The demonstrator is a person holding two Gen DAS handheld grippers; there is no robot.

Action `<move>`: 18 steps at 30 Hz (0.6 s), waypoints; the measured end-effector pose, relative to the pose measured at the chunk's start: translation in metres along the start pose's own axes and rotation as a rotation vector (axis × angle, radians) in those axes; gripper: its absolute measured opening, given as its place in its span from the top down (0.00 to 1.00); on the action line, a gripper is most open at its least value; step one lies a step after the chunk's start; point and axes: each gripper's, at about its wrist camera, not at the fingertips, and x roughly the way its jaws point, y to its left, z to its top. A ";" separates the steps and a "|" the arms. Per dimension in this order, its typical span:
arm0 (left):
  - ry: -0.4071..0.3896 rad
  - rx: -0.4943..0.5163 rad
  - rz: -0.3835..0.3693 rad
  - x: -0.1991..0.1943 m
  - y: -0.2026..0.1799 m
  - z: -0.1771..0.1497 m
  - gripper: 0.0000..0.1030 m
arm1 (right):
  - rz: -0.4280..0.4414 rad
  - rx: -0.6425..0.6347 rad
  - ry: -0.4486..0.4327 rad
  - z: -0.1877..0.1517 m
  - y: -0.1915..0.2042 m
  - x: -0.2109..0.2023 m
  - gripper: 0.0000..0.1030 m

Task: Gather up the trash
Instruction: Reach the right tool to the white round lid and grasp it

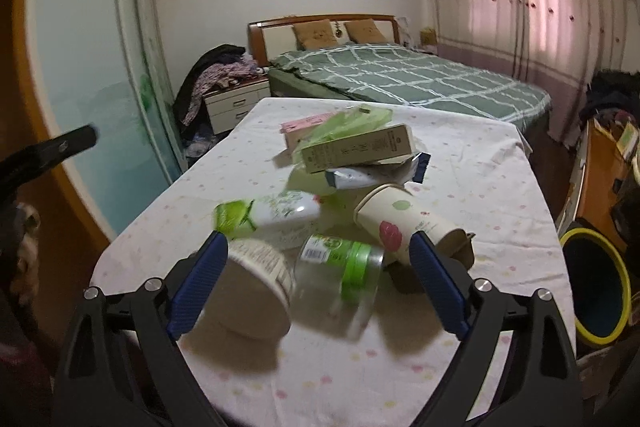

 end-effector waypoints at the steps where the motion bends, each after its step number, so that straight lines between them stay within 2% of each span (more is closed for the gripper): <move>1: 0.000 -0.002 -0.001 -0.001 0.001 -0.001 0.04 | 0.002 -0.017 0.009 -0.003 0.004 -0.001 0.20; 5: 0.004 0.002 -0.009 -0.003 -0.002 -0.004 0.04 | 0.006 -0.047 0.073 -0.017 0.014 0.015 0.34; 7: 0.003 0.010 -0.011 -0.004 -0.004 -0.005 0.04 | 0.014 -0.040 0.091 -0.023 0.015 0.023 0.52; 11: -0.002 0.019 -0.010 -0.008 -0.007 -0.006 0.04 | 0.012 -0.056 0.097 -0.028 0.021 0.032 0.65; 15: 0.000 0.022 -0.015 -0.008 -0.009 -0.007 0.04 | 0.024 -0.058 0.106 -0.029 0.024 0.039 0.86; 18: 0.004 0.027 -0.018 -0.008 -0.010 -0.007 0.04 | 0.042 -0.063 0.116 -0.029 0.025 0.042 0.93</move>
